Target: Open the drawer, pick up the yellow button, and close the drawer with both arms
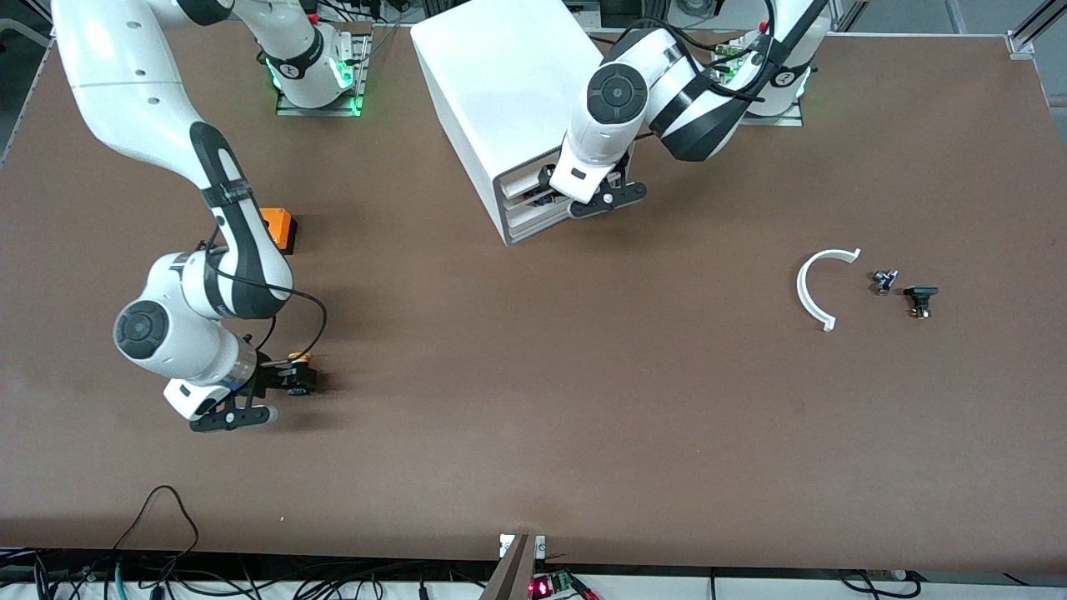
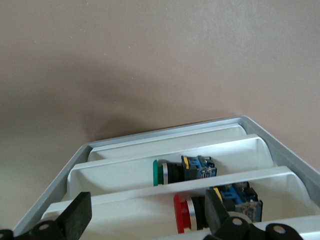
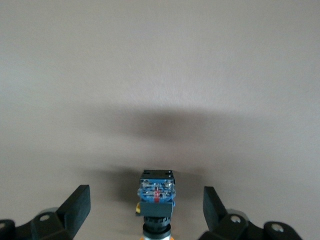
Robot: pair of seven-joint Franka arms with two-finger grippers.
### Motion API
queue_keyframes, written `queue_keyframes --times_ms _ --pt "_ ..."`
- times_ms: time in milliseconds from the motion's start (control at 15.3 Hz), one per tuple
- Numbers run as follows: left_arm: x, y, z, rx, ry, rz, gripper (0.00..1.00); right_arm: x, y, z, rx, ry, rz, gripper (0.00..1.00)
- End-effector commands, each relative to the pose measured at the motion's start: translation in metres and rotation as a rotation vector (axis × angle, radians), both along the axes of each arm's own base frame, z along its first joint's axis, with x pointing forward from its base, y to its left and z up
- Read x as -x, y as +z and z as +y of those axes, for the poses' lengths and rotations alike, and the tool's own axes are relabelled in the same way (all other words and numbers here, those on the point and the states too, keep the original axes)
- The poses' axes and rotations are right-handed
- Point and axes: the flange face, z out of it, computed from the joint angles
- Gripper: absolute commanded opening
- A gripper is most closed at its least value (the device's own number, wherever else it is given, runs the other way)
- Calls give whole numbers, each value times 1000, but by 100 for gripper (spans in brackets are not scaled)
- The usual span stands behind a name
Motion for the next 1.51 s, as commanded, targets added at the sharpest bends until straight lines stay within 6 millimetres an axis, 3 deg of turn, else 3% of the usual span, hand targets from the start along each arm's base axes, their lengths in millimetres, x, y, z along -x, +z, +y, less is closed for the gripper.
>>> queue_keyframes --times_ms 0,393,721,917,1114,1310,1441 --pt "18 8 -4 5 -3 27 100 8 59 2 -1 9 -10 100" --pt "13 11 2 -9 -12 43 100 39 158 4 0 -59 48 100" --pt "-45 54 48 -1 -55 53 100 75 242 -11 -5 -91 43 100" --pt "-87 96 96 -9 -98 -8 100 116 295 -16 -4 -93 3 100" --pt "-124 134 147 -73 -234 -87 100 148 318 -18 4 -95 -22 100" --pt "-151 175 199 -72 -292 -180 100 164 313 -20 9 -109 -7 100" --pt "-162 190 238 -70 -315 -206 100 173 317 -21 10 -127 -9 100"
